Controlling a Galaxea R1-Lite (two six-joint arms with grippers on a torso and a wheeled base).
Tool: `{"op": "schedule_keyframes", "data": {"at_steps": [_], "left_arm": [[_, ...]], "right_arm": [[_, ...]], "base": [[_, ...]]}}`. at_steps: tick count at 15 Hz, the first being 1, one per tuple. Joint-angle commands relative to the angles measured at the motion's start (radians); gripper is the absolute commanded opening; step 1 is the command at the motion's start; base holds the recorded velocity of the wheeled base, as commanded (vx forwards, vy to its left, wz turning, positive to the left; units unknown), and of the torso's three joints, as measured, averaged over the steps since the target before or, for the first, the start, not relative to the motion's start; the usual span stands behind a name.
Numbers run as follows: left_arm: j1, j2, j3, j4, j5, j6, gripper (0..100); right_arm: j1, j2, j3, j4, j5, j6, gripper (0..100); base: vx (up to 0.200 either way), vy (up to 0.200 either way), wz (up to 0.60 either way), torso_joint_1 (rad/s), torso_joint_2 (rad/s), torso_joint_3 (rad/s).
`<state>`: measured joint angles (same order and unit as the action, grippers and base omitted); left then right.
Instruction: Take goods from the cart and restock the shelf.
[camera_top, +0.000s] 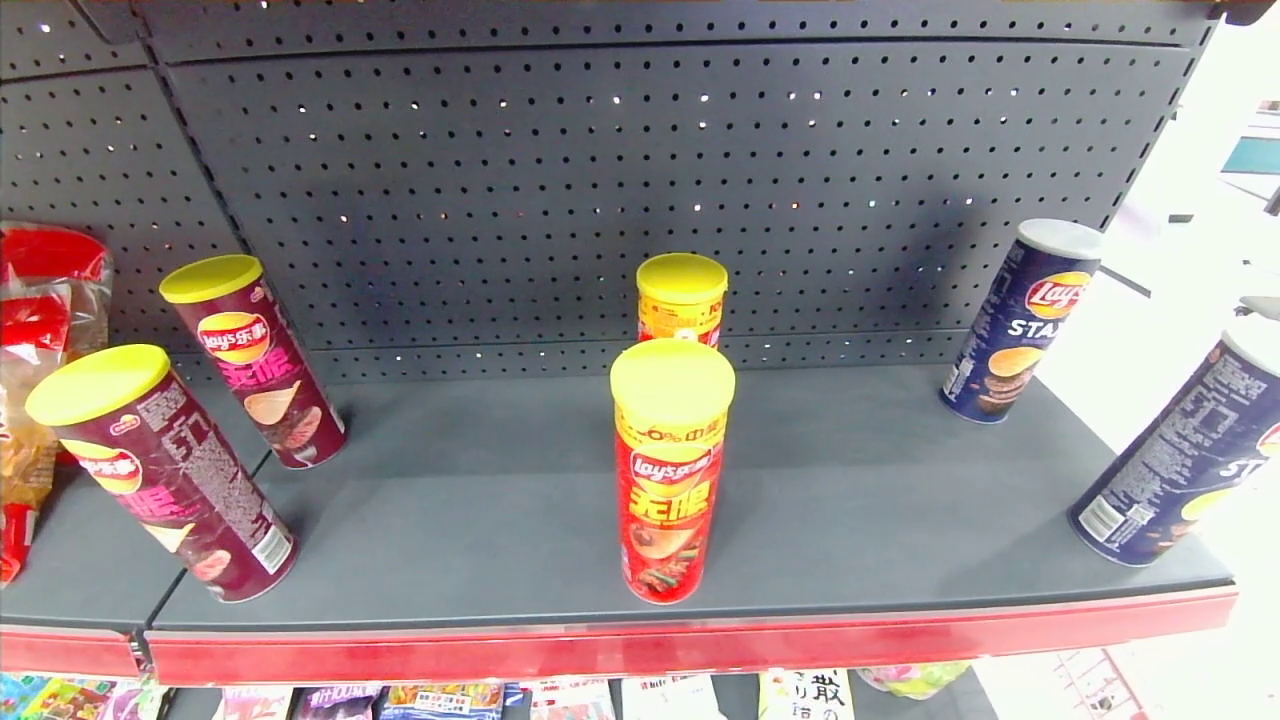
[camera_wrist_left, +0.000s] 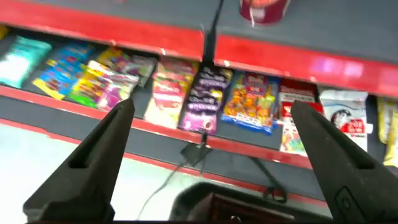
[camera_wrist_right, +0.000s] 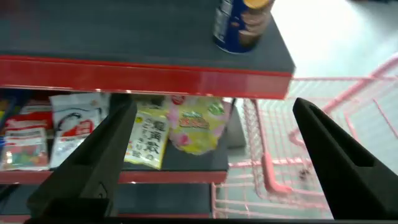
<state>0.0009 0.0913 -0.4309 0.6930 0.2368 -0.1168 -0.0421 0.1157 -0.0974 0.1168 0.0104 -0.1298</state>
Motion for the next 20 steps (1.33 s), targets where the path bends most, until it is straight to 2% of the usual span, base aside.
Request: {"op": "schedule_keyframes", "data": {"at_steps": [1,2,3,4,5,6,7,8,9,10,11,13,15,16,17,18,19,20], "left_arm": [[0.005,-0.091,0.110,-0.147,-0.068,-0.037,100],[0.005,-0.091,0.179,-0.276,-0.174,-0.034,100],[0.005,-0.091,0.277,-0.484,-0.314,-0.017,100],[0.005,-0.091,0.380,-0.639,-0.361,0.023,100],[0.005,-0.091,0.409,-0.702,-0.375,0.071,100],[0.005,-0.091,0.412,-0.710,-0.364,0.101,100],[0.005,-0.091,0.414,-0.710,-0.321,0.108,100],[0.005,-0.091,0.416,-0.711,-0.261,0.109,100],[0.005,-0.091,0.420,-0.714,-0.157,0.146,100],[0.005,-0.091,0.423,-0.730,-0.096,0.170,100],[0.005,-0.091,0.426,-0.736,-0.063,0.174,100],[0.005,-0.091,0.428,-0.736,-0.088,0.170,100],[0.005,-0.091,0.428,-0.737,-0.289,0.170,100],[0.005,-0.091,0.428,-0.737,-0.327,0.172,100],[0.005,-0.091,0.426,-0.733,-0.298,0.178,100],[0.005,-0.091,0.426,-0.733,-0.240,0.213,100],[0.005,-0.091,0.429,-0.739,-0.157,0.236,100],[0.005,-0.091,0.429,-0.739,-0.123,0.229,100]], "right_arm": [[0.041,-0.116,0.024,-0.011,0.020,0.002,100],[0.041,-0.116,0.031,-0.031,0.011,0.004,100],[0.041,-0.116,0.045,-0.063,-0.007,0.010,100],[0.041,-0.116,0.048,-0.074,-0.006,0.010,100],[0.041,-0.116,0.051,-0.077,-0.009,0.010,100],[0.041,-0.116,0.067,-0.108,-0.015,0.012,100],[0.041,-0.116,0.085,-0.155,-0.024,0.010,100],[0.041,-0.116,0.094,-0.180,-0.032,0.010,100],[0.039,-0.116,0.097,-0.183,-0.076,0.018,100],[0.041,-0.116,0.097,-0.181,-0.144,0.039,100],[0.041,-0.116,0.097,-0.181,-0.178,0.047,100],[0.041,-0.116,0.097,-0.181,-0.138,0.047,100],[0.041,-0.116,0.097,-0.180,0.082,0.041,100],[0.041,-0.116,0.097,-0.172,0.111,0.041,100],[0.041,-0.116,0.097,-0.164,0.080,0.055,100],[0.041,-0.116,0.097,-0.143,0.033,0.070,100],[0.041,-0.116,0.097,-0.123,-0.024,0.104,100],[0.041,-0.116,0.097,-0.121,-0.035,0.124,100]], "base": [[0.000,0.000,0.00,0.000,0.00,0.000],[0.000,0.000,0.00,0.000,0.00,0.000],[0.000,0.000,0.00,0.000,0.00,0.000],[0.000,0.000,0.00,0.000,0.00,0.000],[0.000,0.000,0.00,0.000,0.00,0.000],[0.000,0.000,0.00,0.000,0.00,0.000],[0.000,0.000,0.00,0.000,0.00,0.000],[0.000,0.000,0.00,0.000,0.00,0.000],[0.000,0.000,0.00,0.000,0.00,0.000],[0.000,0.000,0.00,0.000,0.00,0.000],[0.000,0.000,0.00,0.000,0.00,0.000],[0.000,0.000,0.00,0.000,0.00,0.000],[0.000,0.000,0.00,0.000,0.00,0.000],[0.000,0.000,0.00,0.000,0.00,0.000],[0.000,0.000,0.00,0.000,0.00,0.000],[0.000,0.000,0.00,0.000,0.00,0.000],[0.000,0.000,0.00,0.000,0.00,0.000],[0.000,0.000,0.00,0.000,0.00,0.000]]}}
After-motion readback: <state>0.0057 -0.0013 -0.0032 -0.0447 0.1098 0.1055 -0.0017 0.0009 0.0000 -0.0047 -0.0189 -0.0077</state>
